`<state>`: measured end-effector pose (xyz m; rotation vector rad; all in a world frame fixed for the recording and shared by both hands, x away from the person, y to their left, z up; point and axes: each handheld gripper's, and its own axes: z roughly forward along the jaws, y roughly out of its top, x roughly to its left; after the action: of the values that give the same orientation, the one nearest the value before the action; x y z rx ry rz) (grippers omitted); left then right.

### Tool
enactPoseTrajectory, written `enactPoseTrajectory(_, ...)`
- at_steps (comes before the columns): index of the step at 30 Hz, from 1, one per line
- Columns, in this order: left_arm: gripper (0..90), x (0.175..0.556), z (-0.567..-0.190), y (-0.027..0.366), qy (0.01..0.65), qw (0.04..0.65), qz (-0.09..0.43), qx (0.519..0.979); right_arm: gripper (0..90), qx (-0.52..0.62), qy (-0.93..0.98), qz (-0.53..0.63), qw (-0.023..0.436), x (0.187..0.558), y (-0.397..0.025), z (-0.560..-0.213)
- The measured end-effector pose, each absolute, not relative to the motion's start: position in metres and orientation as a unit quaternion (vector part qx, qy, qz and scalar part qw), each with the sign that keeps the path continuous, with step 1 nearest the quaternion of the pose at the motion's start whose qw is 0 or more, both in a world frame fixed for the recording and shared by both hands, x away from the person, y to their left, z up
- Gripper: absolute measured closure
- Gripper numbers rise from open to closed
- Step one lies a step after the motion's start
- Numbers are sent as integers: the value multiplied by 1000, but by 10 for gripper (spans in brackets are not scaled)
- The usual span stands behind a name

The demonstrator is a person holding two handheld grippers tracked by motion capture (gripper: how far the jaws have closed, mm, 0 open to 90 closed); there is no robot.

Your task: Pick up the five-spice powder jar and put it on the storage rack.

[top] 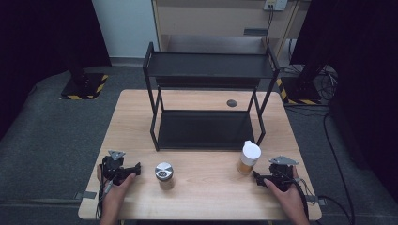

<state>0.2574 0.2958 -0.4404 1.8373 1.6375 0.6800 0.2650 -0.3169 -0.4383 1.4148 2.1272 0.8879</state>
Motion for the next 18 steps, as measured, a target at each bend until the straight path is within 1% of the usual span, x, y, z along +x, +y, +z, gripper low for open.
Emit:
enactPoseTrajectory(8, 23, 255, -438, 297, 611, 296, 251, 690, 15, 511, 767, 320, 217, 265, -317, -438)
enactPoseTrajectory(18, 23, 245, -426, 296, 604, 309, 255, 689, 15, 511, 767, 320, 217, 265, -317, -438)
